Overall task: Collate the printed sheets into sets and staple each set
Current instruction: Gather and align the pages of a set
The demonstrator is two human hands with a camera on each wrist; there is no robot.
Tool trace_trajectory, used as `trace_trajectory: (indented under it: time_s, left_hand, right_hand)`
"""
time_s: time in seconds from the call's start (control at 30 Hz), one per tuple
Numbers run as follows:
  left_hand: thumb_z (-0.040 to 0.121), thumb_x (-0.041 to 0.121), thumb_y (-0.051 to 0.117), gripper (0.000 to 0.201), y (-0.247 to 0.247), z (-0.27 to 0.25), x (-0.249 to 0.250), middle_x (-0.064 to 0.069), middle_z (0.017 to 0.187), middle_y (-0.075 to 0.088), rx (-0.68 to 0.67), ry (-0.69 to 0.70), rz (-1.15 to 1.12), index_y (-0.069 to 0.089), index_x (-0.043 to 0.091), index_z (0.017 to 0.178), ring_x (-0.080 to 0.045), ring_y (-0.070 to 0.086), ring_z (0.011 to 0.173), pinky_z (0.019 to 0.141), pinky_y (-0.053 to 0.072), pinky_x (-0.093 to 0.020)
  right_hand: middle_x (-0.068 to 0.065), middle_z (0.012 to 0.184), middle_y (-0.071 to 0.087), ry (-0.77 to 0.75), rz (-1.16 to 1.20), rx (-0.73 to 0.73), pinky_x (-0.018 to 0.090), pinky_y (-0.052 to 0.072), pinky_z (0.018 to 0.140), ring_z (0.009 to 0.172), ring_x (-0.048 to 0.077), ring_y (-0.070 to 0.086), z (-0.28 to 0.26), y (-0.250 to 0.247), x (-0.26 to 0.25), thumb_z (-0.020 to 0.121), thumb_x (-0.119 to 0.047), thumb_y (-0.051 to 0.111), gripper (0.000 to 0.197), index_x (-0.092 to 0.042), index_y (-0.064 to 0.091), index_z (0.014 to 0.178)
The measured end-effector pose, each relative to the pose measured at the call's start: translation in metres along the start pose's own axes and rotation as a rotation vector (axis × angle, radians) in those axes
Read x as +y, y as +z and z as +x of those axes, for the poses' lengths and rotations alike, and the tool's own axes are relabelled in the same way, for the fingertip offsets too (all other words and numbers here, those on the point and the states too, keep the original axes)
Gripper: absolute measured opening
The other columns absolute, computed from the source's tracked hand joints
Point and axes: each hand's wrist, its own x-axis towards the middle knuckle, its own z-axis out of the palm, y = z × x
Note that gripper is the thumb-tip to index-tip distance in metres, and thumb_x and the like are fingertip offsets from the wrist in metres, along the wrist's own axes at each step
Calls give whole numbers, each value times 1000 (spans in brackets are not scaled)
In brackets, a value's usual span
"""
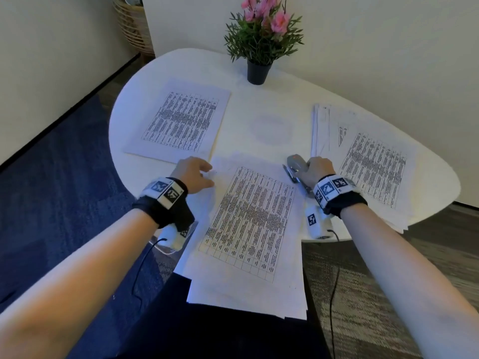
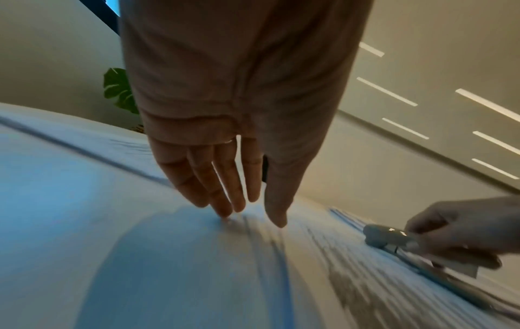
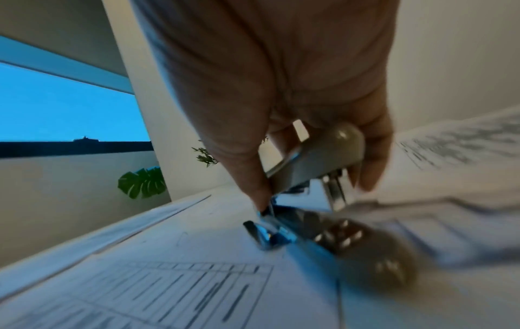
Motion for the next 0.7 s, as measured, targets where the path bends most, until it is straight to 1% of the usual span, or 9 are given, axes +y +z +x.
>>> trace_trajectory:
  time_s: [0.03, 0.07, 0.13, 0.2, 0.27, 0.37, 0.47, 0.57, 0.7]
  left_hand:
    - [78, 25, 78, 50, 3, -6, -6, -7, 120, 64, 14, -23, -18, 61, 11, 123, -17, 61, 100, 93, 45, -28]
    - [76, 25, 79, 53, 7, -10, -10, -7, 119, 64, 31, -36, -46, 61, 12, 124, -17, 61, 101, 92, 45, -27]
    - [73, 28, 82, 63, 13, -14, -11, -6, 124, 60, 48, -26, -79, 57, 14, 129, -16, 59, 102, 93, 44, -26]
    - [70, 36, 82, 77, 19, -12, -8, -6, 134, 48, 25, 28, -19, 48, 21, 138, -19, 55, 111, 100, 42, -31]
    - [71, 48, 78, 84, 25, -11, -6, -5, 143, 35, -31, 111, 120, 40, 28, 143, -24, 43, 126, 107, 37, -40]
    - [74, 65, 64, 79, 30, -12, -4, 4, 150, 27, -91, 202, 414, 36, 38, 143, -27, 31, 132, 105, 37, -46]
    - [76, 70, 58, 75, 32, -13, -5, 8, 151, 25, -84, 212, 509, 37, 41, 141, -26, 30, 132, 103, 37, -44]
    - [77, 69, 57, 72, 33, -14, -7, 9, 152, 23, -84, 213, 502, 37, 41, 141, -26, 27, 133, 103, 34, -44]
    - [78, 69, 56, 72, 34, -14, -7, 10, 153, 22, -82, 211, 483, 35, 42, 141, -25, 23, 136, 105, 32, -45]
  right_hand:
    - [12, 85, 40, 12, -56, 33, 32, 44, 64, 75, 25, 47, -1, -1, -2, 91, -37, 54, 36, -5, 45, 75]
    - [13, 95, 40, 4, -105, 114, 39, 45, 77, 89, 28, 48, -4, -2, -6, 91, -37, 50, 34, -5, 47, 81]
    - [13, 116, 44, -148, -131, 282, 46, 39, 90, 110, 32, 42, -8, -4, -20, 92, -27, 47, 21, -10, 58, 100]
    - [10, 120, 49, -391, -135, 249, 45, 42, 90, 110, 30, 47, -7, -2, -42, 94, -19, 50, 20, -15, 63, 109]
    - [4, 112, 53, -525, -145, 117, 47, 48, 85, 100, 27, 55, -2, 6, -60, 93, -17, 54, 16, -20, 65, 103]
    - [-1, 93, 50, -503, -270, 91, 44, 50, 69, 81, 24, 56, 1, 17, -75, 86, -4, 51, 16, -18, 59, 83]
    - [5, 85, 48, -494, -328, 108, 38, 44, 63, 69, 27, 52, -2, 17, -78, 84, 2, 45, 17, -11, 50, 75]
    - [10, 90, 52, -532, -369, 123, 36, 41, 61, 71, 29, 52, 3, 19, -69, 83, 5, 45, 15, -6, 56, 84]
    - [8, 109, 48, -610, -309, 166, 44, 52, 70, 86, 30, 55, 14, 23, -57, 86, 4, 51, 31, -11, 53, 113]
